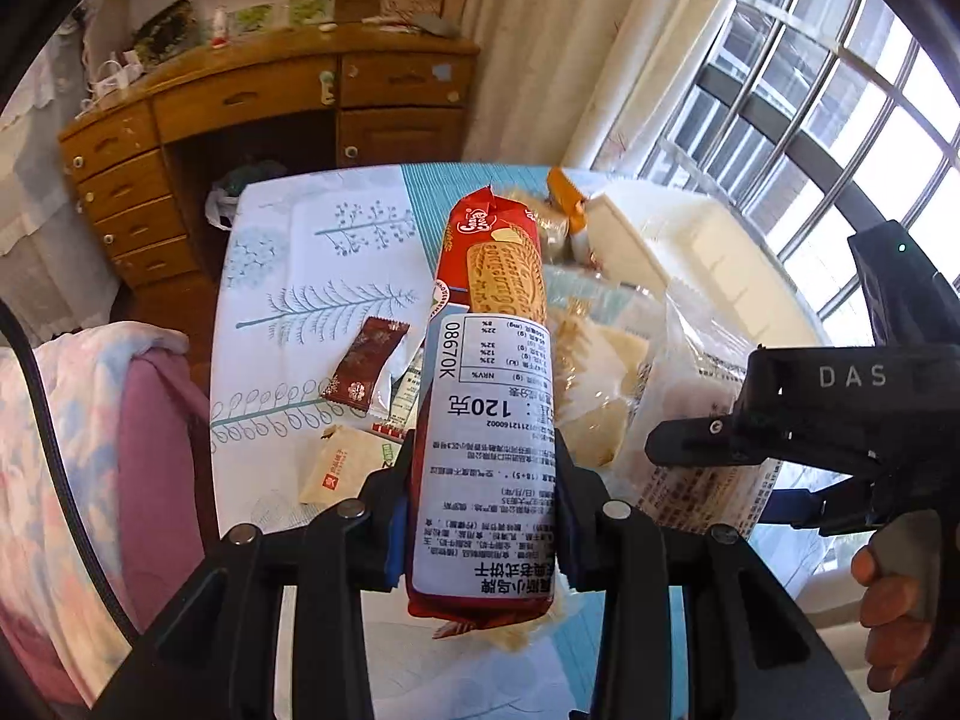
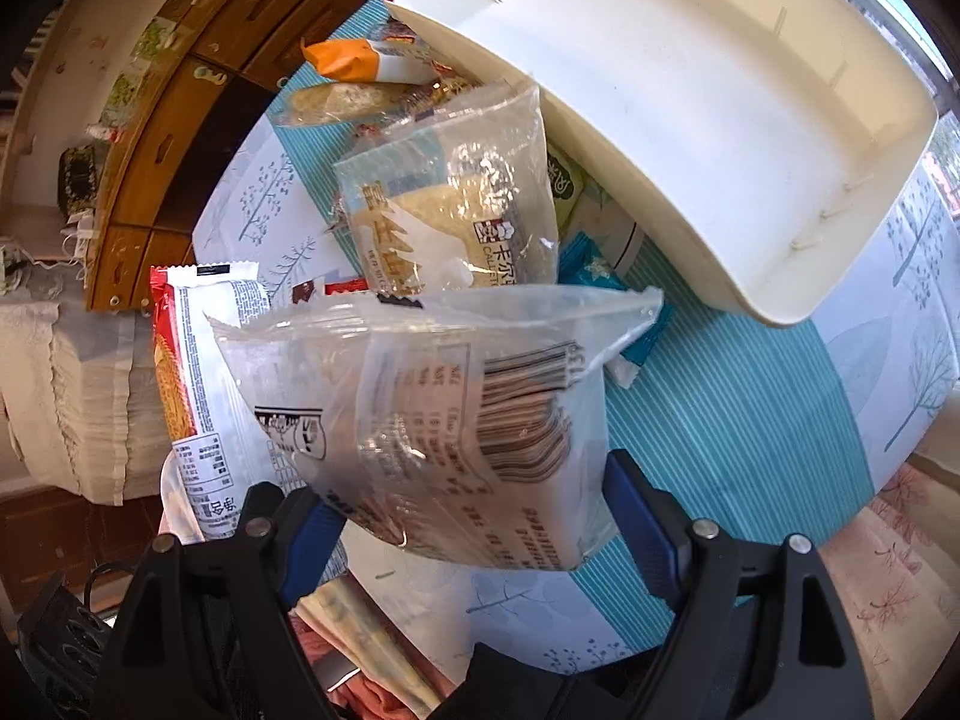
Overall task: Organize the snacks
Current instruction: 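Carry both held snacks over the white tray and open both tools to drop them, then withdraw both open tools from the tray back toward the snack pile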
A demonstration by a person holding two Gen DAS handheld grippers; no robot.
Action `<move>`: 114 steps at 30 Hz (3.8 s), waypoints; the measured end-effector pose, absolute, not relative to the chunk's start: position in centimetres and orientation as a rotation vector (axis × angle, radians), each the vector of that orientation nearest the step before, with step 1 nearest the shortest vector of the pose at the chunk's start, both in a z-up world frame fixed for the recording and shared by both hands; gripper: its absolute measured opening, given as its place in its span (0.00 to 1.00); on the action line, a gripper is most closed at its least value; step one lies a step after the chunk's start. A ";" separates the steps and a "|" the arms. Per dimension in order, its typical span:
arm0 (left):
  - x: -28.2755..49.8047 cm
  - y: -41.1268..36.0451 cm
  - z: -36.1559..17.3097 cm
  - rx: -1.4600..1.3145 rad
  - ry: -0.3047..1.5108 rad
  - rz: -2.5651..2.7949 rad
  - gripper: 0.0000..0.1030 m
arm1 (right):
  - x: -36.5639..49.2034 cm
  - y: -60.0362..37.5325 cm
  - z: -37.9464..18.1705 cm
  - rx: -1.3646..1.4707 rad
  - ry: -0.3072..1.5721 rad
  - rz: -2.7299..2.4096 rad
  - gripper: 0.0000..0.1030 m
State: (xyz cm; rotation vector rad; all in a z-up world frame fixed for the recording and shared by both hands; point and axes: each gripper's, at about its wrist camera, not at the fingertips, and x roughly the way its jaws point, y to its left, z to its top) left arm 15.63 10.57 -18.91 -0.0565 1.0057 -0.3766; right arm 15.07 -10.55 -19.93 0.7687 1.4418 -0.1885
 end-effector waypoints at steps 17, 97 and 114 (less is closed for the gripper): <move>12.8 1.7 -13.3 -0.144 0.893 -0.271 0.35 | 15.3 -19.4 -15.8 0.683 1.420 -0.075 0.81; 8.5 6.5 -12.0 -0.224 0.951 -0.043 0.71 | 13.1 -19.5 -15.2 0.462 1.217 0.085 0.85; 10.1 13.1 -15.3 -0.102 1.103 -0.208 0.79 | 9.4 -12.8 -16.7 0.501 1.127 -0.034 0.85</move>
